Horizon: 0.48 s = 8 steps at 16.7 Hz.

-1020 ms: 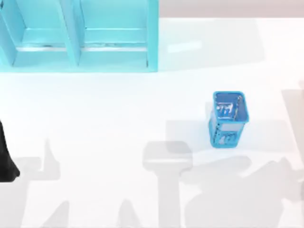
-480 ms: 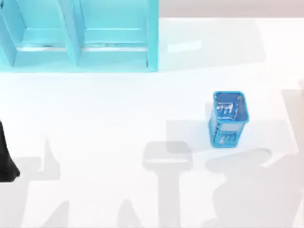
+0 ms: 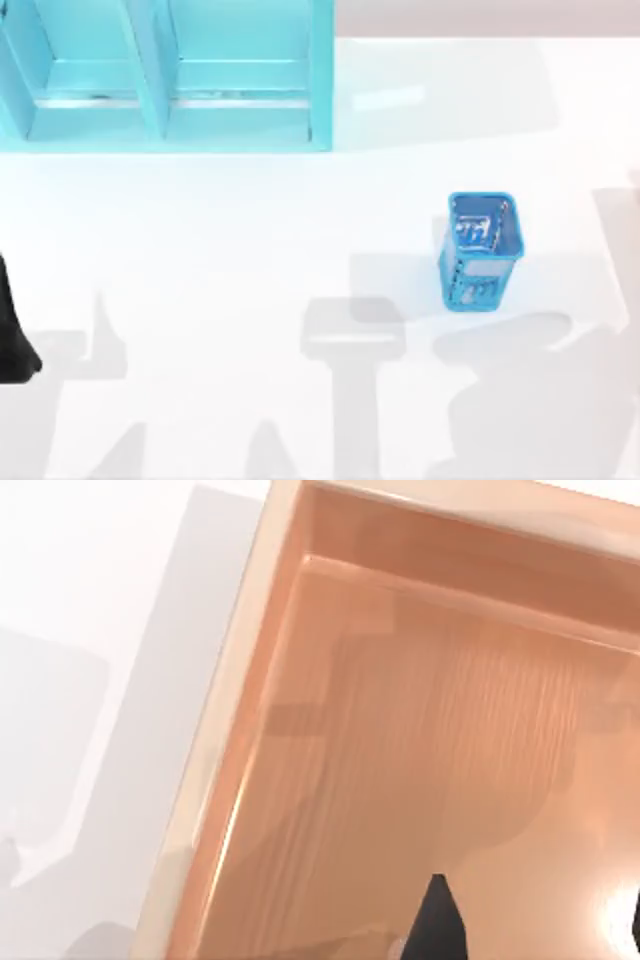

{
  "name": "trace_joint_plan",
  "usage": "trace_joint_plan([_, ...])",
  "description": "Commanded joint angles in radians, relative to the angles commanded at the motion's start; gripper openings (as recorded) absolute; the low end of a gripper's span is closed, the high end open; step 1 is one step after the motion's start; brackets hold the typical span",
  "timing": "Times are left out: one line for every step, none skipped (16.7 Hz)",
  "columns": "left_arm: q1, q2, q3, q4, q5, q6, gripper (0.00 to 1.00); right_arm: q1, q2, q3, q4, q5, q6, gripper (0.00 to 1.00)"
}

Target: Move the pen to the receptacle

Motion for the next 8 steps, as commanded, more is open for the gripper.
trace_joint_plan([0.0, 0.0, 0.0, 0.0, 0.0, 0.0, 1.0, 0.0, 0.0, 0.0, 0.0, 0.0, 0.0, 0.68])
trace_joint_plan([0.0, 0.0, 0.0, 0.0, 0.0, 0.0, 1.0, 0.0, 0.0, 0.0, 0.0, 0.0, 0.0, 0.75])
trace_joint_plan([0.0, 0.0, 0.0, 0.0, 0.0, 0.0, 1.0, 0.0, 0.0, 0.0, 0.0, 0.0, 0.0, 0.83])
trace_joint_plan([0.0, 0.0, 0.0, 0.0, 0.0, 0.0, 1.0, 0.0, 0.0, 0.0, 0.0, 0.0, 0.0, 0.9])
trace_joint_plan([0.0, 0.0, 0.0, 0.0, 0.0, 0.0, 1.0, 0.0, 0.0, 0.0, 0.0, 0.0, 0.0, 0.98])
trace_joint_plan([0.0, 0.0, 0.0, 0.0, 0.0, 0.0, 1.0, 0.0, 0.0, 0.0, 0.0, 0.0, 0.0, 1.0])
trace_joint_plan([0.0, 0.0, 0.0, 0.0, 0.0, 0.0, 1.0, 0.0, 0.0, 0.0, 0.0, 0.0, 0.0, 1.0])
trace_joint_plan([0.0, 0.0, 0.0, 0.0, 0.0, 0.0, 1.0, 0.0, 0.0, 0.0, 0.0, 0.0, 0.0, 1.0])
